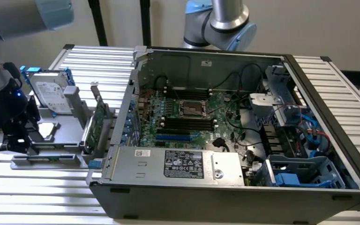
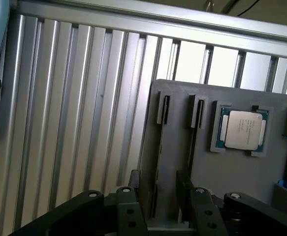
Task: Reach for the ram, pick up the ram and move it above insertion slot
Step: 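Pick up the ram and move it above insertion slot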
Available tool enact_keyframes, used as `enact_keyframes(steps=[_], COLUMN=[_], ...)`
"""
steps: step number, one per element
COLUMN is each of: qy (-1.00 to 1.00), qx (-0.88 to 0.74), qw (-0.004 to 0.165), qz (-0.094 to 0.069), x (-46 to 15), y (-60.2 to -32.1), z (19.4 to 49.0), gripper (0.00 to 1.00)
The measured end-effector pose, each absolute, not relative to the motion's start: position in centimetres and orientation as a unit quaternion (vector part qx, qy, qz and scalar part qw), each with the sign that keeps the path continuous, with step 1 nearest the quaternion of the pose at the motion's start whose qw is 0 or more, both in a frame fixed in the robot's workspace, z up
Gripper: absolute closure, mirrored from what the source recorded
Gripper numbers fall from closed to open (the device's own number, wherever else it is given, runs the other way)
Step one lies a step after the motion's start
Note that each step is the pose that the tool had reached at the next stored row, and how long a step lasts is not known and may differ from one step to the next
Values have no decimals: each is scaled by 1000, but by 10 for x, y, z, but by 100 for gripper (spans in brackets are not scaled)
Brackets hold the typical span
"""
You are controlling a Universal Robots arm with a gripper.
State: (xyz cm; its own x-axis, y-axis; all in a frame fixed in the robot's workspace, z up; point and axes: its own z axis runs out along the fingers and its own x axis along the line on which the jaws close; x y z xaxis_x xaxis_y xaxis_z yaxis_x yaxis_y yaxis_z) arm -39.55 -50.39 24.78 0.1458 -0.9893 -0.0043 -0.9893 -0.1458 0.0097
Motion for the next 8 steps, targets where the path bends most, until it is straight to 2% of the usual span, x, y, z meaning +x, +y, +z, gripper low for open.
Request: enact_keyframes(steps=[8], qy=[-662], qx=[749], qw=[2], qz=[-5], x=[-390], y=[-504], z=[233], gripper=[58])
